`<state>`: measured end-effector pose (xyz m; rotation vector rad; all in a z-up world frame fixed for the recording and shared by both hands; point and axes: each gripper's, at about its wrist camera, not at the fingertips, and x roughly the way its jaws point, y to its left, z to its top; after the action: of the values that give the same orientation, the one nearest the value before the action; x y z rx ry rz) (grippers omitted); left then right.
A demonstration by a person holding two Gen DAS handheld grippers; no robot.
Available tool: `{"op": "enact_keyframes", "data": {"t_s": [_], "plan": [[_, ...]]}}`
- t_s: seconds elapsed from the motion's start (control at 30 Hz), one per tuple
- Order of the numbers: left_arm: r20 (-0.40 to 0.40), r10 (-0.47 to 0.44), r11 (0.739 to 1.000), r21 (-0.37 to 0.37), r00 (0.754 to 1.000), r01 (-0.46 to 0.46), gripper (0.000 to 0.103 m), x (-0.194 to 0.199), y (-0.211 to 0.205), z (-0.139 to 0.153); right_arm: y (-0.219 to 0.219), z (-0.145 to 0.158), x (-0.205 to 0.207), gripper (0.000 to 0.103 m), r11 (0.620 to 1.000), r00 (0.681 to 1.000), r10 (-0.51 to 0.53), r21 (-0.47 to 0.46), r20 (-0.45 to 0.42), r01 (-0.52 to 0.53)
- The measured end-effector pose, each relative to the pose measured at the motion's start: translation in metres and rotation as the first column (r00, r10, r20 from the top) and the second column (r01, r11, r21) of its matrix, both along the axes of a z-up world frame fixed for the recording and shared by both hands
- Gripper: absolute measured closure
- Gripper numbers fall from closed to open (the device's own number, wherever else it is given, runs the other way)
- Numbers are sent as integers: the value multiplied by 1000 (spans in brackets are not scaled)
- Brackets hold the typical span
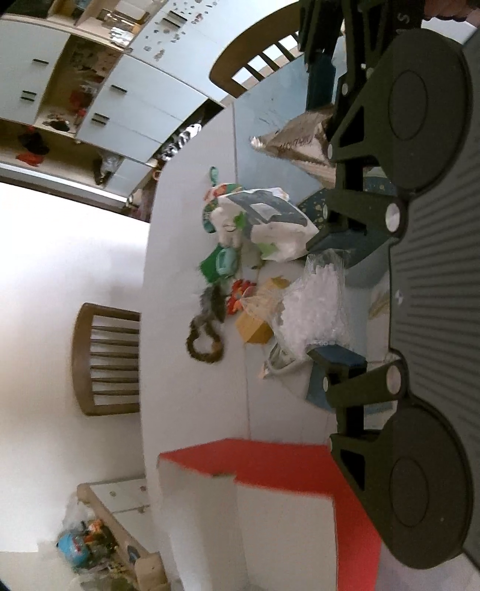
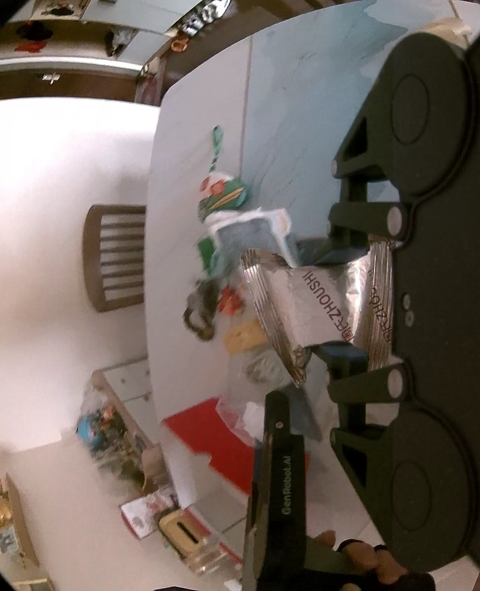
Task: Organize objects
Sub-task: 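Carry both held bags over the red-edged cardboard box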
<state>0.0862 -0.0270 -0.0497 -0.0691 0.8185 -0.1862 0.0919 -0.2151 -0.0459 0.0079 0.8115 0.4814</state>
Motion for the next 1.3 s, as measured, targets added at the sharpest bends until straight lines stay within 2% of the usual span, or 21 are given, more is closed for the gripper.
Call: {"op": "enact_keyframes", "data": {"t_s": [0.27, 0.67, 1.07, 1.3], "plan": [[15, -1, 1000, 9, 1000, 0, 51, -12, 33, 25, 39, 33, 0, 62, 998, 998, 56, 8, 41, -57], [27, 51, 998, 29, 998, -52, 50, -7, 121, 46, 126, 59, 10, 62, 993, 991, 115, 27, 66, -117], [36, 102, 992, 76, 994, -105, 50, 20, 206, 51, 214, 62, 23, 62, 985, 982, 173, -5, 72, -173], [-6, 134, 982, 133, 991, -132, 50, 52, 249, 35, 261, 50, 36, 62, 978, 978, 203, -46, 51, -201]]}}
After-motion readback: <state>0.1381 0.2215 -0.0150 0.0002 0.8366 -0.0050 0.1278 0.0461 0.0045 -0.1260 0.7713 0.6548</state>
